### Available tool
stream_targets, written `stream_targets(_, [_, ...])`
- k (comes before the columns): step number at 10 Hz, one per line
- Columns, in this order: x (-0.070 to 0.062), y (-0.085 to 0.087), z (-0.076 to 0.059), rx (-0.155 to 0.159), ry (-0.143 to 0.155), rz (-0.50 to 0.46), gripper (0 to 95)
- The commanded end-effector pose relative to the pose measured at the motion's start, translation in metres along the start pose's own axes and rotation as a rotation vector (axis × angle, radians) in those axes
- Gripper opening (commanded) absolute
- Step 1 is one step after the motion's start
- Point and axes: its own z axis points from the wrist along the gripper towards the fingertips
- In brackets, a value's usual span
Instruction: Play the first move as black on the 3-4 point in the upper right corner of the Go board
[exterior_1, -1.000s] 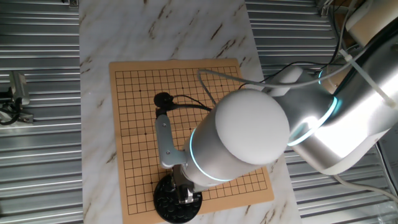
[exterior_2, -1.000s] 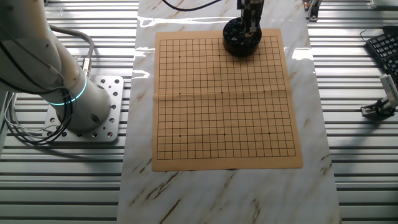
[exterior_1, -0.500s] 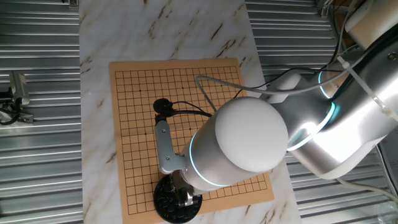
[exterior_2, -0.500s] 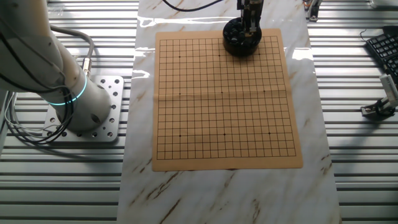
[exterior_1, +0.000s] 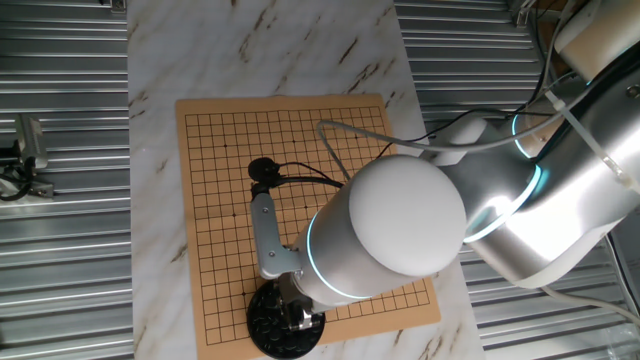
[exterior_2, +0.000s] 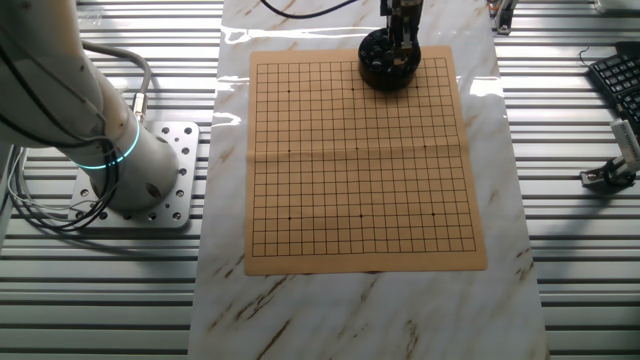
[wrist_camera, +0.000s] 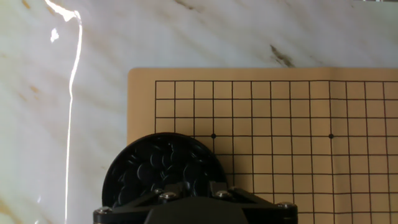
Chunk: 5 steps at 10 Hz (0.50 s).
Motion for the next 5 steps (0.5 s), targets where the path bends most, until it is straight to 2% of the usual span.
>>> stream_targets(1, [-0.0003, 0.0003, 0.0008, -0.002, 0.001, -0.002, 19.0])
stream_targets(5, [-0.0007, -0.0002, 0.0038, -0.002, 0.003, -0.002, 19.0])
